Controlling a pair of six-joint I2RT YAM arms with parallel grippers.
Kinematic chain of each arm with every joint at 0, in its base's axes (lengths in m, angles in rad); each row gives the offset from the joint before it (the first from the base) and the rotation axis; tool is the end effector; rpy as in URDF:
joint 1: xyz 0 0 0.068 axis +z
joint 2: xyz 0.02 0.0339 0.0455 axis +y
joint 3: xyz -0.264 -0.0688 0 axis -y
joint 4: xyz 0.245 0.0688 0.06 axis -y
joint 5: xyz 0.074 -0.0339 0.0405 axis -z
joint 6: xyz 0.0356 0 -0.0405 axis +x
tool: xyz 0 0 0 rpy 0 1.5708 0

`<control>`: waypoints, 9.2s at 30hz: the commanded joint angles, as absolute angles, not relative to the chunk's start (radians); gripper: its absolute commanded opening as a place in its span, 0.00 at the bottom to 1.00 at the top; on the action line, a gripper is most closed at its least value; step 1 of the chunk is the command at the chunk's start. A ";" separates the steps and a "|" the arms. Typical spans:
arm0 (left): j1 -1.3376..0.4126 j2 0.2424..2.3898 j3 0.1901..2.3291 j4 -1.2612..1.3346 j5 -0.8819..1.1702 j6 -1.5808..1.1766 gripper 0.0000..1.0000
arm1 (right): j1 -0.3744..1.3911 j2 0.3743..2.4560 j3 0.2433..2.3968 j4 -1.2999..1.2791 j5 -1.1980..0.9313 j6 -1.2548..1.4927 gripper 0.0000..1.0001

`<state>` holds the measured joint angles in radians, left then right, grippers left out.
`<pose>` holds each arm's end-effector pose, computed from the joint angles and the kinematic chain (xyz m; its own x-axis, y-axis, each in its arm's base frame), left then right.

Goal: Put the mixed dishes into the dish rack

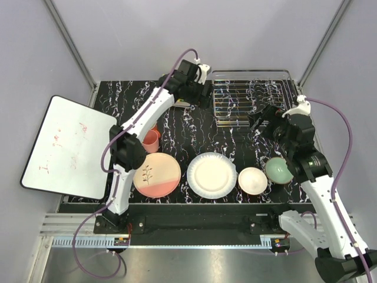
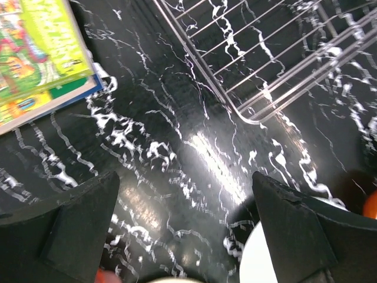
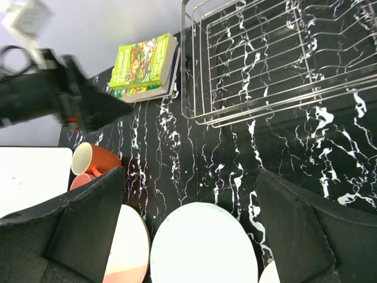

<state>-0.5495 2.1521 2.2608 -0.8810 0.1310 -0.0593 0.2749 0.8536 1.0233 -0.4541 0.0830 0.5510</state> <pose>0.4072 -0.2548 0.3441 -0.6294 0.3166 -0.7096 0.5613 0.8168 -0.1334 0.1768 0.0468 0.3823 -0.3316 0.4486 -0.8300 -0.0238 0.8755 0.4827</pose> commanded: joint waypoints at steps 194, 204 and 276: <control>-0.445 1.674 1.566 -0.551 -0.029 0.091 0.99 | 0.101 1.391 0.851 -1.025 0.640 1.258 0.77; -0.440 1.674 1.554 -0.551 -0.037 0.087 0.99 | 0.064 1.405 0.893 -0.989 0.630 1.223 0.30; -0.376 1.646 1.509 -0.515 -0.006 0.078 0.99 | 0.008 1.356 0.817 -0.916 0.544 1.198 0.76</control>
